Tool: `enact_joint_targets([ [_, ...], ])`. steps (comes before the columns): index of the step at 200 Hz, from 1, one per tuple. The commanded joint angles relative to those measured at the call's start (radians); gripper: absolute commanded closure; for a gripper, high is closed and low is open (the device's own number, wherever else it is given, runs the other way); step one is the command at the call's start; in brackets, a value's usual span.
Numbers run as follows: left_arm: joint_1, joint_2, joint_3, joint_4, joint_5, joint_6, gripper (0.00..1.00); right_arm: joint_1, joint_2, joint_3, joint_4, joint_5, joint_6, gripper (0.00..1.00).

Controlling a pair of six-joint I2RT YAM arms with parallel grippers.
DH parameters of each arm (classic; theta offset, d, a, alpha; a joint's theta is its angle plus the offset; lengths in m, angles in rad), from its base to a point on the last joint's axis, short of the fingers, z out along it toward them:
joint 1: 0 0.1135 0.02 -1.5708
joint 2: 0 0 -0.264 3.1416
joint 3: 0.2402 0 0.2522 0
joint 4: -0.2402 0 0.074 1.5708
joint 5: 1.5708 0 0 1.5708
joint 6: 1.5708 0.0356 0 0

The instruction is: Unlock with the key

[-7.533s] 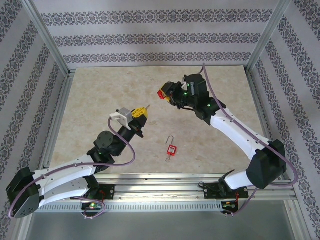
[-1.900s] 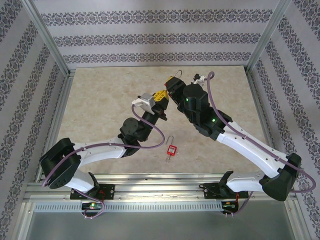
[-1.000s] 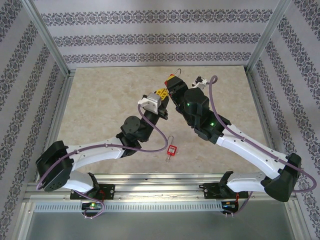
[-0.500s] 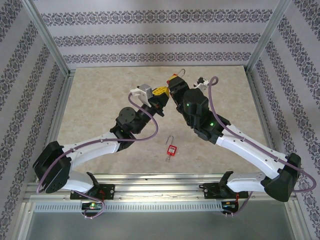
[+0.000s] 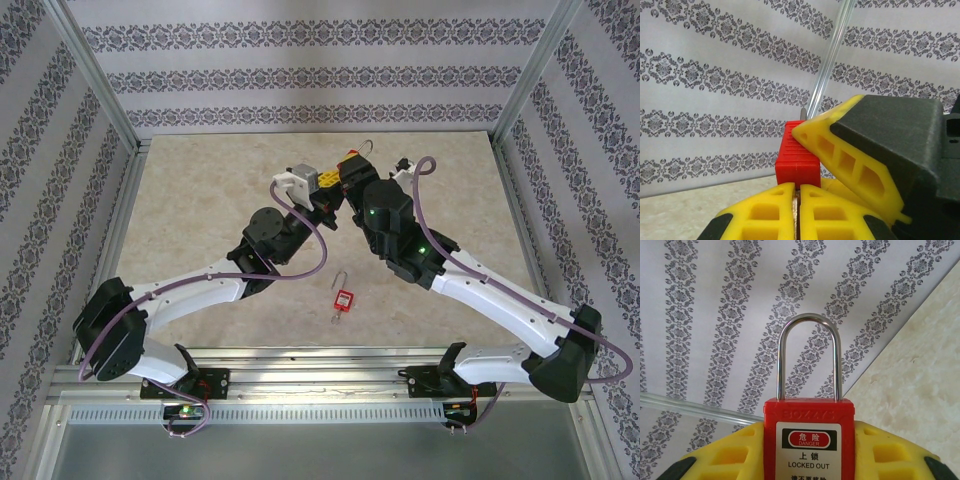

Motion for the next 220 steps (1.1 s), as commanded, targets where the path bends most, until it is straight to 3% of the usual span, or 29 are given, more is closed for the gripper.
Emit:
enact_joint_targets([
  [1, -0.049, 0.086, 0.085, 0.028, 0.159, -0.015, 1.0, 0.259, 0.076, -0.028, -0.076, -0.69, 0.042, 1.0],
  [17, -0.036, 0.068, 0.054, 0.045, 0.165, -0.041, 1.0, 0.244, 0.048, -0.05, -0.092, -0.682, 0.042, 1.0],
  [44, -0.012, 0.012, -0.026, 0.044, 0.186, -0.078, 0.59, 0.207, -0.009, -0.091, -0.127, -0.665, 0.04, 1.0],
  [76, 0.019, -0.067, -0.119, 0.024, 0.224, -0.119, 0.39, 0.172, -0.04, -0.111, -0.159, -0.663, 0.036, 1.0],
  [156, 0.022, -0.18, -0.202, -0.018, 0.408, -0.154, 0.31, 0.114, -0.03, -0.114, -0.171, -0.675, 0.035, 1.0],
  [220, 0.046, -0.296, -0.283, -0.068, 0.431, -0.148, 0.26, 0.102, -0.034, -0.126, -0.173, -0.677, 0.038, 1.0],
])
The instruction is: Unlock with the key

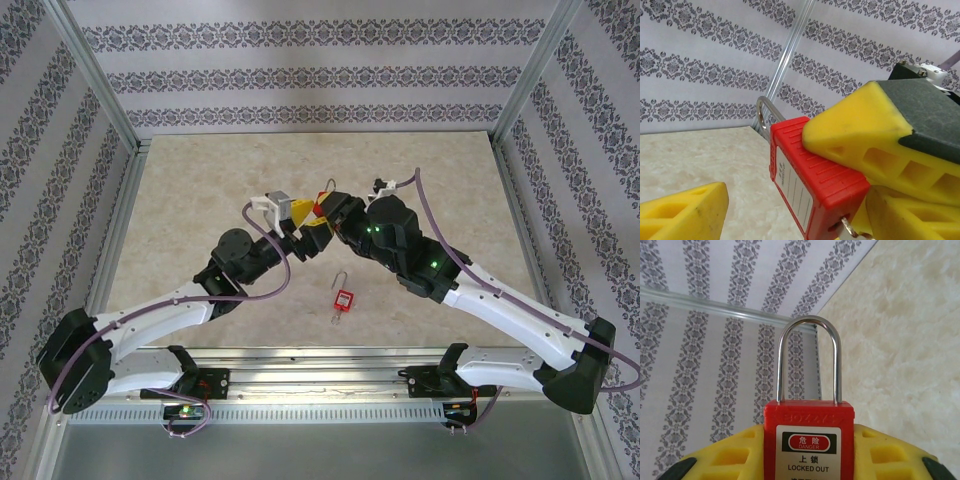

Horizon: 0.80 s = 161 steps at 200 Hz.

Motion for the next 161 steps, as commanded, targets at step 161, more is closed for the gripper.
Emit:
enact_joint_targets([
  [161, 0.096, -0.172, -0.047, -0.152, 0.359, -0.035, 0.16, -0.089, 0.069, -0.002, -0.069, -0.318, -0.05, 1.0],
])
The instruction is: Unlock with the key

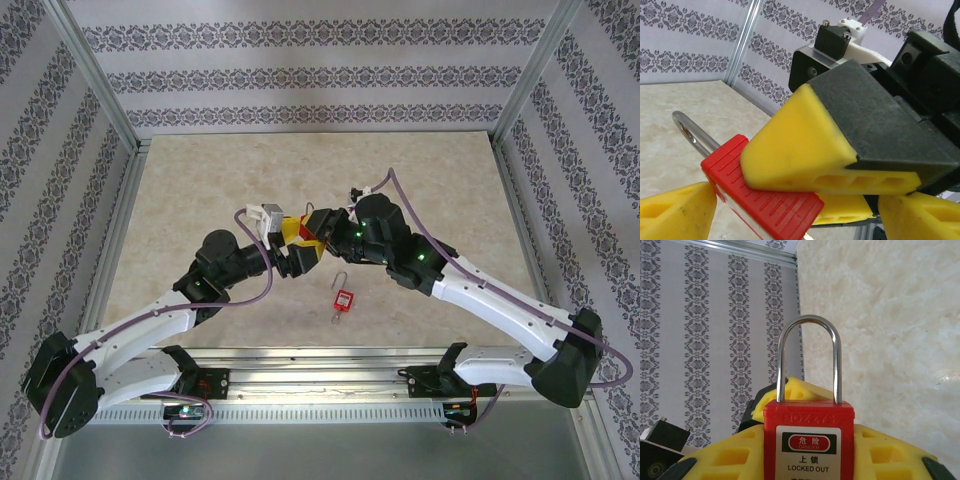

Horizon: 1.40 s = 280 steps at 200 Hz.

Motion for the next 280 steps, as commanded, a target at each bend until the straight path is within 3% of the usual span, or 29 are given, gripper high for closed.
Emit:
enact_joint_targets([
  [1, -0.011, -0.039, 0.019, 0.039, 0.05, -0.007, 0.16, -0.024, 0.007, 0.01, -0.017, -0.021, -0.025, 1.0],
  [93, -0.012, -0.089, 0.002, -0.014, 0.045, -0.004, 0.16, -0.142, -0.027, -0.002, -0.03, -0.001, -0.038, 1.0],
  [119, -0.016, -0.061, -0.026, 0.032, 0.047, -0.033, 0.39, -0.138, -0.038, 0.001, -0.034, 0.009, -0.042, 1.0],
  [140, -0.068, 0.011, 0.007, 0.061, 0.029, -0.02, 0.47, -0.126, -0.046, -0.01, -0.025, 0.036, -0.034, 1.0],
  [156, -0.118, 0.074, 0.048, 0.049, -0.016, 0.014, 0.59, -0.114, -0.044, -0.011, -0.018, 0.047, -0.03, 1.0],
  [190, -0.127, 0.132, 0.055, 0.139, -0.073, -0.008, 0.8, -0.103, -0.042, -0.013, -0.026, 0.056, -0.032, 1.0],
  [280, -0.127, 0.083, 0.04, 0.117, -0.149, 0.011, 0.91, -0.095, -0.037, -0.019, -0.04, 0.071, -0.046, 1.0],
])
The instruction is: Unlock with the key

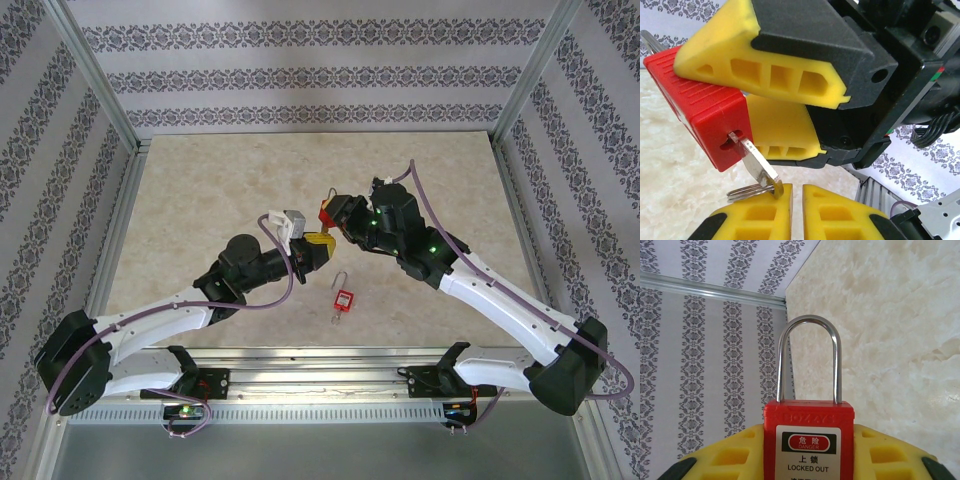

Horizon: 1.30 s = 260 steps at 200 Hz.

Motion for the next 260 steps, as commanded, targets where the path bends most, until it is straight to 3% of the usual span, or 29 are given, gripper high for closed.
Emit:
enact_joint_targets([
  [1, -0.003, -0.04, 0.009, 0.05, -0.046, 0.017, 0.91, 0.014, -0.009, -0.017, -0.013, 0.022, -0.021, 1.0],
  [48, -0.003, -0.051, 0.008, 0.056, -0.066, 0.014, 0.99, 0.023, -0.01, -0.031, -0.016, 0.037, -0.017, 1.0],
  [111, -0.006, -0.06, 0.014, 0.077, -0.074, -0.011, 1.0, 0.026, -0.005, -0.038, -0.031, 0.051, -0.023, 1.0],
  [137, -0.007, -0.078, 0.007, 0.084, -0.079, -0.017, 0.97, 0.02, 0.003, -0.031, -0.031, 0.051, -0.026, 1.0],
  [178, -0.008, -0.097, -0.003, 0.089, -0.094, -0.023, 0.85, 0.008, 0.019, 0.005, -0.044, 0.057, -0.04, 1.0],
  [203, -0.008, -0.087, 0.014, 0.09, -0.111, -0.012, 0.86, -0.003, 0.032, 0.031, -0.062, 0.062, -0.056, 1.0],
  [243, 0.011, -0.002, 0.082, 0.132, -0.107, -0.006, 0.88, -0.084, 0.024, 0.103, -0.145, 0.067, -0.137, 1.0],
  [260, 0.022, 0.06, 0.1, 0.23, -0.098, -0.022, 0.83, -0.151, 0.011, 0.131, -0.174, 0.046, -0.154, 1.0],
])
